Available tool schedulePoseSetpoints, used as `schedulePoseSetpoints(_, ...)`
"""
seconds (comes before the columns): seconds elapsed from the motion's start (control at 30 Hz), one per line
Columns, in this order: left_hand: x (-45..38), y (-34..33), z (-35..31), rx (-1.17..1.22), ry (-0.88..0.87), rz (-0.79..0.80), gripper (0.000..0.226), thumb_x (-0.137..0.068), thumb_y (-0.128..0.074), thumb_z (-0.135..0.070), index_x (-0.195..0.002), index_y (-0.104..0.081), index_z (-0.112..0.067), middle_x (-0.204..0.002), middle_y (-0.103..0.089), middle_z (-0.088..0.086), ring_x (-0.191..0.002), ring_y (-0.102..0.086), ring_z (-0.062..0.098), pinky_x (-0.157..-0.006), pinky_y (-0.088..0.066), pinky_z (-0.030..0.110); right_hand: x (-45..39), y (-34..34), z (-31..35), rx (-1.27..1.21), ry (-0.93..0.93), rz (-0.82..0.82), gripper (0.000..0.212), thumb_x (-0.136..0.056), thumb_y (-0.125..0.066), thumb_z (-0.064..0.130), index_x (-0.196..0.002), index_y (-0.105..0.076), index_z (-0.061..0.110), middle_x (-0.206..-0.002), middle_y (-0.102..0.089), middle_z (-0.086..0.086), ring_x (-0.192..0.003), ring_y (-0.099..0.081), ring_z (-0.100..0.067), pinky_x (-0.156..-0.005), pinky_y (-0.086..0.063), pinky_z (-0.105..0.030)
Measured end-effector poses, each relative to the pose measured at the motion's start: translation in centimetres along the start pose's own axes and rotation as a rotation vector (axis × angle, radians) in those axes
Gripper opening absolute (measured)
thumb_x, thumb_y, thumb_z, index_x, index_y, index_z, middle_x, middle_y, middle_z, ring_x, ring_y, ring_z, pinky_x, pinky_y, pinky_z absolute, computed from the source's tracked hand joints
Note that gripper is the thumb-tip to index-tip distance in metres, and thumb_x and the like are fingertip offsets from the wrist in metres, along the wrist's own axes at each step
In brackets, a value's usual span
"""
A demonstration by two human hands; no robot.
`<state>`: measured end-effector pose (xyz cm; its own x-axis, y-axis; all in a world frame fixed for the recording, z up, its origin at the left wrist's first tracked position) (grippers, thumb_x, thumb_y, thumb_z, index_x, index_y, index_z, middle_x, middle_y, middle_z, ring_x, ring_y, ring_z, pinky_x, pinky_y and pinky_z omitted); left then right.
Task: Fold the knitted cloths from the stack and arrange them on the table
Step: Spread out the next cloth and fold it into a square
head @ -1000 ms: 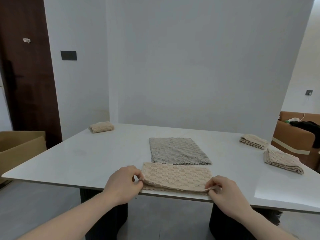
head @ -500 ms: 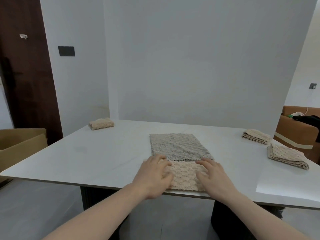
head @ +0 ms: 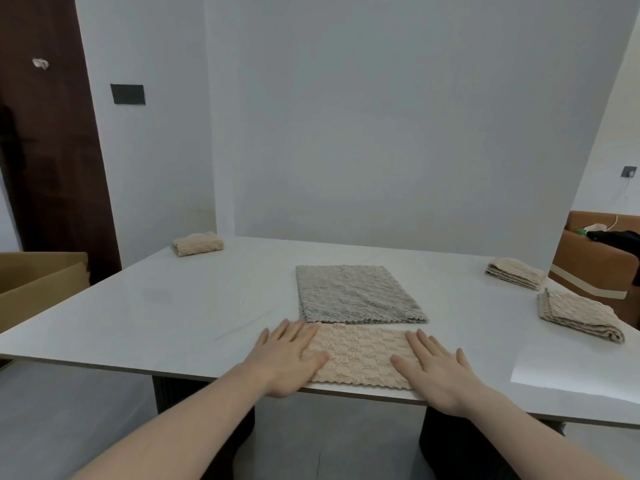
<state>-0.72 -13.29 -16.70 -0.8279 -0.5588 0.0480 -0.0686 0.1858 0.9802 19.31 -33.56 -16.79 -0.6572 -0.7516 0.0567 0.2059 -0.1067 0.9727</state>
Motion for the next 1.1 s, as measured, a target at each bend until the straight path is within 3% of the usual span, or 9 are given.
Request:
schedulePoseSetpoints(0.17,-0.2,0.5,5.0,0.002,0.120,-0.002,0.081,-0.094,-0.015,-0.074,-0.162,0.000,-0.032,-0.170,0.007,-0.011,-0.157,0.008,0.014,-0.127,0.005,0.045,-0.7,-0.1,-1.2,-0.050,-0.117,-0.028,0.102,-0.085,-0.008,0.085,-0.163,-0.001,0.020,-0.170,0.004,0.001,-0.157,0.009,-0.022,-0.126,0.004,-0.048)
schedulePoseSetpoints(0.27,-0.2,0.5,5.2,0.051,0.133,-0.076,0.074,-0.099,-0.019,-0.066,-0.163,-0.008,-0.031,-0.170,0.001,-0.012,-0.157,0.004,0.012,-0.127,0.003,0.043,-1.9,0.4,-2.3,-0.101,-0.176,-0.034,0.135,-0.053,0.023,0.095,-0.161,-0.014,0.024,-0.167,-0.012,-0.012,-0.155,-0.001,-0.033,-0.124,-0.006,-0.049)
schedulePoseSetpoints(0.37,0.0,0.3,5.1,0.070,0.132,-0.096,0.072,-0.099,-0.019,-0.063,-0.163,-0.010,-0.031,-0.170,-0.001,-0.012,-0.157,0.003,0.011,-0.127,0.003,0.043,-1.6,1.2,-1.9,-0.221,-0.225,-0.036,0.080,-0.092,-0.021,0.075,-0.154,-0.032,0.026,-0.158,-0.032,-0.006,-0.150,-0.019,-0.028,-0.122,-0.017,-0.044)
schedulePoseSetpoints(0.5,0.4,0.6,4.9,0.066,0.122,-0.096,0.072,-0.100,-0.020,-0.063,-0.163,-0.010,-0.030,-0.170,0.000,-0.011,-0.157,0.004,0.011,-0.127,0.003,0.043,-1.4,1.7,-1.7,-0.285,-0.281,-0.131,0.057,-0.083,-0.058,0.055,-0.133,-0.054,0.029,-0.144,-0.047,0.002,-0.142,-0.036,-0.021,-0.117,-0.027,-0.039)
schedulePoseSetpoints(0.6,0.6,0.7,4.9,0.083,0.113,-0.100,0.074,-0.098,-0.023,-0.066,-0.162,-0.012,-0.031,-0.170,-0.002,-0.011,-0.157,0.003,0.012,-0.127,0.003,0.043,-1.6,1.7,-2.3,-0.364,-0.300,-0.151,0.025,-0.079,-0.067,0.049,-0.092,-0.066,0.028,-0.146,-0.051,-0.002,-0.145,-0.035,-0.019,-0.115,-0.031,-0.038)
schedulePoseSetpoints(0.67,0.7,0.8,4.9,0.092,0.110,-0.107,0.076,-0.095,-0.025,-0.069,-0.162,-0.015,-0.033,-0.170,-0.004,-0.011,-0.157,0.002,0.012,-0.127,0.002,0.043,-1.7,1.7,-2.6,-0.463,-0.298,-0.185,0.022,-0.077,-0.071,0.045,-0.077,-0.065,0.023,-0.123,-0.067,-0.003,-0.128,-0.054,-0.023,-0.105,-0.043,-0.039)
schedulePoseSetpoints(0.77,0.8,0.9,4.9,0.102,0.109,-0.114,0.080,-0.092,-0.026,-0.074,-0.161,-0.018,-0.034,-0.170,-0.006,-0.011,-0.157,0.000,0.012,-0.127,0.001,0.044,-1.2,2.3,-2.4,-0.592,-0.281,-0.238,0.015,-0.082,-0.073,0.029,-0.076,-0.067,0.017,-0.079,-0.072,-0.002,-0.084,-0.067,-0.024,-0.081,-0.051,-0.034)
schedulePoseSetpoints(0.97,0.9,1.0,4.9,0.109,0.104,-0.129,0.083,-0.090,-0.027,-0.077,-0.160,-0.020,-0.034,-0.170,-0.009,-0.010,-0.157,-0.002,0.013,-0.127,0.000,0.044,-0.8,4.4,-0.8,-0.730,-0.238,-0.304,0.012,-0.083,-0.072,0.023,-0.085,-0.067,0.012,-0.079,-0.070,-0.007,-0.066,-0.061,-0.024,-0.051,-0.046,-0.027)
schedulePoseSetpoints(1.1,0.9,0.8,5.0,0.116,0.101,-0.140,0.084,-0.088,-0.025,-0.077,-0.160,-0.021,-0.034,-0.170,-0.010,-0.010,-0.157,-0.003,0.013,-0.127,-0.001,0.044,-1.4,6.4,2.1,-0.837,-0.197,-0.239,0.013,-0.082,-0.072,0.023,-0.085,-0.067,0.011,-0.079,-0.070,-0.006,-0.066,-0.063,-0.022,-0.056,-0.050,-0.029)
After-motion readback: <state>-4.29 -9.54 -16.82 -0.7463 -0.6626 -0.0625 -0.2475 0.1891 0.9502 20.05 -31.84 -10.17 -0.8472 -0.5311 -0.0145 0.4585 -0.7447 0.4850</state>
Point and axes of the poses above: each hand's wrist, its own x-axis away from the middle knuckle, its own y-axis out of the back of the hand, z = x × y, the point moved 5 cm from there along -x, towards the middle knuckle
